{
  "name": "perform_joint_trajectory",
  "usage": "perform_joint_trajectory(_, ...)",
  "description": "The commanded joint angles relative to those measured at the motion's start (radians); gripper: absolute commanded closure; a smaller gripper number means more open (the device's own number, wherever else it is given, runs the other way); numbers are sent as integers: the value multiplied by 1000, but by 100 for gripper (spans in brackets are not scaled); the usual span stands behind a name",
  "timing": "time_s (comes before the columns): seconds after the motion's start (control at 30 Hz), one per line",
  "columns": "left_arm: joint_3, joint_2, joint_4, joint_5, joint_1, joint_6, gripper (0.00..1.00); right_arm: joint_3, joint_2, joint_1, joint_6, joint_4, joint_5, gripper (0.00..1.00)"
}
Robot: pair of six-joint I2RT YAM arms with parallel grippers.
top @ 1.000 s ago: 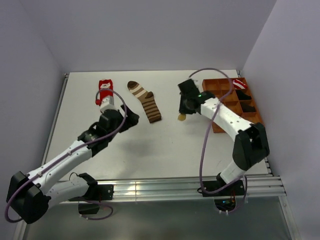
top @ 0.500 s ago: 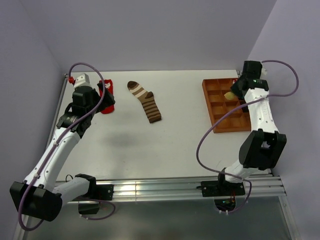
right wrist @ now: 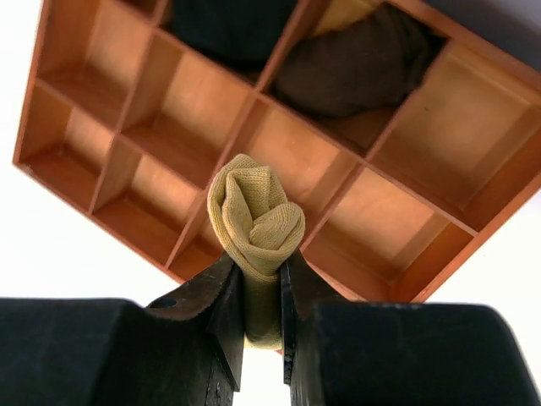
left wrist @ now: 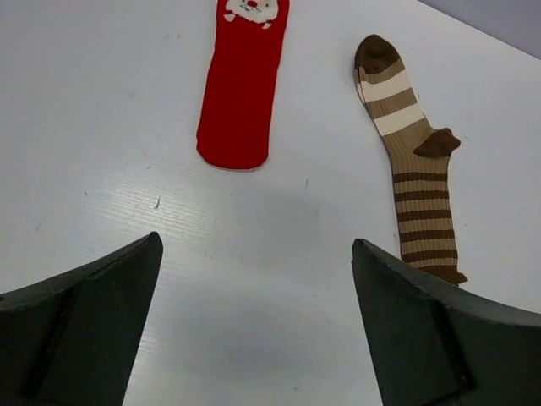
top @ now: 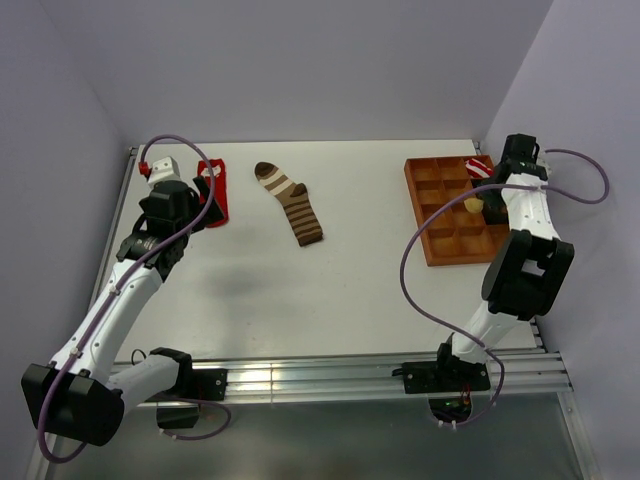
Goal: Roll the socks
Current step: Place the sock in the storage box.
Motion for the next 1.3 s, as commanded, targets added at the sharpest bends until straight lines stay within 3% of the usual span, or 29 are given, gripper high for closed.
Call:
perform_joint_trajectory(0.0,-4,-23,20,-33,3,24,1,-45,-11,-33,69,30,38,100)
perform_joint_trajectory(0.4,-19,-26,32,-27,2,24,1,-194,-75,-142,144,62,155,100)
perform_joint_trajectory(0.6,-21,-23,37,-10,0,22,0,-268,-111,-190,138,143,141,100)
perform_joint_trajectory(0.9,-30,-9,51,-1,2,25,1,-279,-105,-147,-8,182,3,100)
perform_joint_trajectory(1.27,-31,-3,52,-4,5,33,1,-222,-53,-24,-117,157,27,100)
